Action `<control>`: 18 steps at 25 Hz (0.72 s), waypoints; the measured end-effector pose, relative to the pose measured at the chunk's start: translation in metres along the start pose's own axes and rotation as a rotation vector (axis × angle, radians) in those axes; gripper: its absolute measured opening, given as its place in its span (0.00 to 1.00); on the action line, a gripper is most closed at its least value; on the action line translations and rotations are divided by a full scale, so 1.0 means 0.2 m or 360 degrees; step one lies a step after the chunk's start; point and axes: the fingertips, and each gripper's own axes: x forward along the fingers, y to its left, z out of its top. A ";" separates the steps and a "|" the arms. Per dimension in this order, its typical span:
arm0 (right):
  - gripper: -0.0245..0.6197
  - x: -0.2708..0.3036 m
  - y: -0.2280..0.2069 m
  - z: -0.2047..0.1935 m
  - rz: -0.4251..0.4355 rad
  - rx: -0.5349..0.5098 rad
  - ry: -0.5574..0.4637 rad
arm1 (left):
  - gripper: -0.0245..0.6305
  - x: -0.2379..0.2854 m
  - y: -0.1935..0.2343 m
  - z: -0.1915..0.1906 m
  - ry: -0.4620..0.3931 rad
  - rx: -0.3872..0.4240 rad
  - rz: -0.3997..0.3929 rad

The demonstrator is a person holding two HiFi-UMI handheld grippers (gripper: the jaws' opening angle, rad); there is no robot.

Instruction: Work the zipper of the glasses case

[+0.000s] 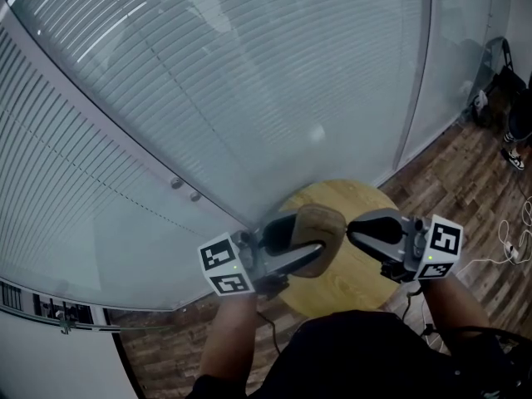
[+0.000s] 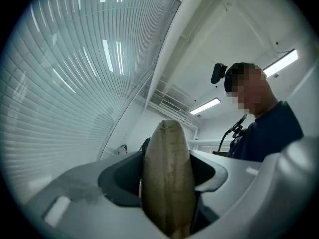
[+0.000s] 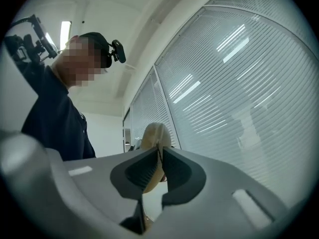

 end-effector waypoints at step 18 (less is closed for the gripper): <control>0.05 0.00 0.14 -0.01 0.0203 -0.0164 0.0015 | 0.48 0.00 -0.08 -0.01 -0.0010 -0.0091 -0.0152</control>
